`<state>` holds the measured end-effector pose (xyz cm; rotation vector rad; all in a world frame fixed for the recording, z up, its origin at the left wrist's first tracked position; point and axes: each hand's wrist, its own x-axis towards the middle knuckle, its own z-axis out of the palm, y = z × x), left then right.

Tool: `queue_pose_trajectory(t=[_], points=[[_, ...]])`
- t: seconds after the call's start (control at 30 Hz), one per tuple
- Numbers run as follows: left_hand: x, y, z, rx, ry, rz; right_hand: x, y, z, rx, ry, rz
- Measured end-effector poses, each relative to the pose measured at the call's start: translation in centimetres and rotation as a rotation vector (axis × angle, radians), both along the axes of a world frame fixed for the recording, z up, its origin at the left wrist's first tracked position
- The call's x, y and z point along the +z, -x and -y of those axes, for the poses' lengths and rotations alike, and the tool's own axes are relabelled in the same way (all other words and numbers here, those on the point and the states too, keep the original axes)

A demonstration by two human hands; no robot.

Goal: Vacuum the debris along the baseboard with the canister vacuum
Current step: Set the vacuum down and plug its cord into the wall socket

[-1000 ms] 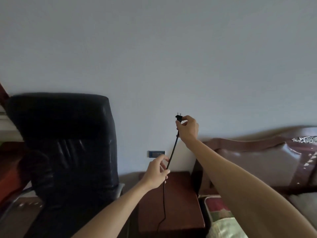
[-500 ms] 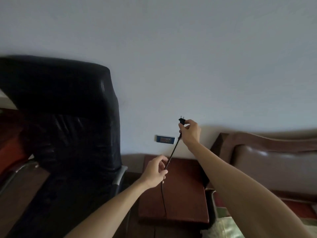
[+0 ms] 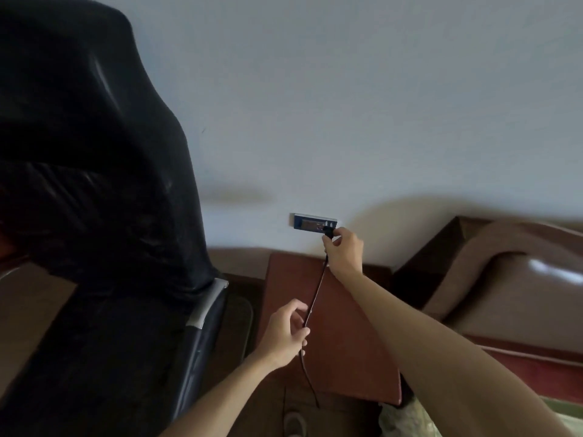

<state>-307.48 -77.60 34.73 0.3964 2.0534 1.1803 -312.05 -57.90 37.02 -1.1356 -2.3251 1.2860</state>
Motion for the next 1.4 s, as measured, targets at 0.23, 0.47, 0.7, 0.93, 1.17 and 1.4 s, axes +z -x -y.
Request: queue_pose_trajectory(t=[0.23,0.47,0.7,0.93,1.17,1.4], points=[[-4.3,1.0,-1.7,0.099,-0.029,0.091,-5.6,2.4,-0.9,0.016,-0.032,0.073],[-6.5,3.1,-2.8,0.119,-0.029,0.14,-8.5,4.8,-1.4,0.004,-0.069,0.061],[-7.8,4.5,-3.1,0.103,-0.012,0.178,-10.2,5.4,-1.4,-0.023,-0.077,0.016],[-8.6,4.5,-3.5,0.105,-0.004,0.186,-11.1,5.1,-1.2,-0.071,-0.052,-0.036],[-9.0,4.6,-4.1,0.125,-0.01,0.215,-10.5,5.4,-1.6,-0.074,-0.024,-0.047],[-9.6,4.9,-4.1,0.114,-0.01,0.199,-10.3,6.0,-1.3,-0.11,0.045,-0.039]])
